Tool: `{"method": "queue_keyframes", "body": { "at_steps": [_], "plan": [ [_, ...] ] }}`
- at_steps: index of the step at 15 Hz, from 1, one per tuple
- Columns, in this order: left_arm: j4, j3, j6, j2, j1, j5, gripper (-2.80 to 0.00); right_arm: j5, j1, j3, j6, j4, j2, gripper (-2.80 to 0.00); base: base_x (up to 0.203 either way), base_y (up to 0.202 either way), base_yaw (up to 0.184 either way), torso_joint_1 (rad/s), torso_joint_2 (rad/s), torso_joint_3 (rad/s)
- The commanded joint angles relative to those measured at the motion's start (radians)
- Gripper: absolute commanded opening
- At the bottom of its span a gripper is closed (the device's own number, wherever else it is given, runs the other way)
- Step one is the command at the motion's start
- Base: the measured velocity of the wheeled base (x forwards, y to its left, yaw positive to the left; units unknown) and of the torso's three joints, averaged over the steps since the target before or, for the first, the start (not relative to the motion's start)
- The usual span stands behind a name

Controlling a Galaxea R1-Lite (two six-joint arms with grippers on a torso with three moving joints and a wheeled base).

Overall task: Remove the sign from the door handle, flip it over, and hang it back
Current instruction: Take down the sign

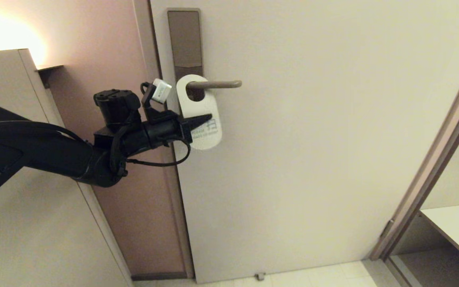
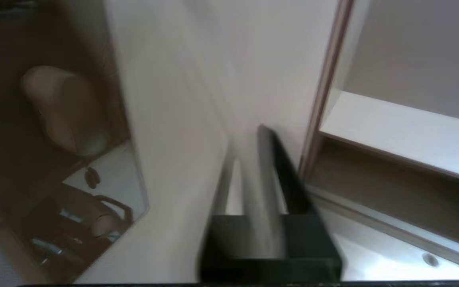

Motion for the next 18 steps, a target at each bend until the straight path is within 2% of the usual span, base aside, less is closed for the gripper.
{"method": "queue_keyframes", "body": {
  "at_steps": [1,3,8,12,14,18],
  "plan": [
    [-0.007,0.002,0.001,-0.008,0.001,-0.003,-2.8,0.0,0.0,0.0,-0.001,0.0,0.0,-2.8,0.0,0.0,0.0,0.0,0.0,0.0],
    [-0.007,0.005,0.004,-0.012,0.002,0.0,-2.8,0.0,0.0,0.0,-0.001,0.0,0.0,-2.8,0.0,0.0,0.0,0.0,0.0,0.0],
    [-0.005,0.008,0.016,-0.022,-0.007,0.074,-2.8,0.0,0.0,0.0,-0.001,0.0,0.0,-2.8,0.0,0.0,0.0,0.0,0.0,0.0],
    [-0.004,0.009,0.018,-0.044,-0.039,0.09,-2.8,0.0,0.0,0.0,-0.001,0.0,0.0,-2.8,0.0,0.0,0.0,0.0,0.0,0.0],
    [-0.004,0.009,0.02,-0.048,-0.061,0.122,-2.8,0.0,0.0,0.0,-0.001,0.0,0.0,-2.8,0.0,0.0,0.0,0.0,0.0,0.0],
    [-0.004,0.03,0.044,-0.057,-0.076,0.132,-2.8,0.0,0.0,0.0,-0.001,0.0,0.0,-2.8,0.0,0.0,0.0,0.0,0.0,0.0]
  ]
}}
